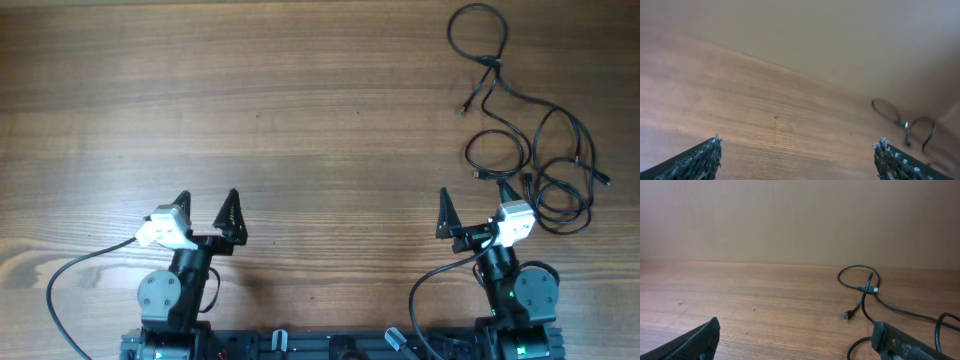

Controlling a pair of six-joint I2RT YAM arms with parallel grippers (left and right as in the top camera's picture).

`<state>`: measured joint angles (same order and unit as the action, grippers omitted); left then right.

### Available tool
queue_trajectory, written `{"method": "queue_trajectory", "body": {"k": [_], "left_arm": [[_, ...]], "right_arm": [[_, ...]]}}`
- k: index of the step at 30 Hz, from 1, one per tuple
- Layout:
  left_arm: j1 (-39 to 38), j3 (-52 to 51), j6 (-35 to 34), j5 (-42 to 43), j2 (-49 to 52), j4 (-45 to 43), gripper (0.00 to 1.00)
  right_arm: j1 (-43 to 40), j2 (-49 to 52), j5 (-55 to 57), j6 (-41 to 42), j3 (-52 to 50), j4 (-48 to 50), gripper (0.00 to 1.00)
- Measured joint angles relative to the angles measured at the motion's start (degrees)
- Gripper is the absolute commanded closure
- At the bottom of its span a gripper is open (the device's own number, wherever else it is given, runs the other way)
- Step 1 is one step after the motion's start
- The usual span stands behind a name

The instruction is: Untangle cables

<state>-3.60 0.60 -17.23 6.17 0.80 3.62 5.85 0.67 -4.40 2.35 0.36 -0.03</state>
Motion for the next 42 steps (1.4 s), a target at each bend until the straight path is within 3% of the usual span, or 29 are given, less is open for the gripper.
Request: {"method": "queue_trajectory", "body": {"k": [3,8,42], "left_arm": [[0.55,0.00,6.23,2.34,0.00,-0.17,0.00],[1.31,0.00,9.70,3.19,0.00,-0.28,0.00],[1.38,0.00,10.80,3.37,0.00,-0.33,0.00]], "right_arm": [[0.02,0.00,0.00,0.00,0.00,0.00,0.00],[0.02,0.00,0.00,0.00,0.00,0.00,0.00],[0.02,0.00,0.00,0.00,0.00,0.00,0.00]]}}
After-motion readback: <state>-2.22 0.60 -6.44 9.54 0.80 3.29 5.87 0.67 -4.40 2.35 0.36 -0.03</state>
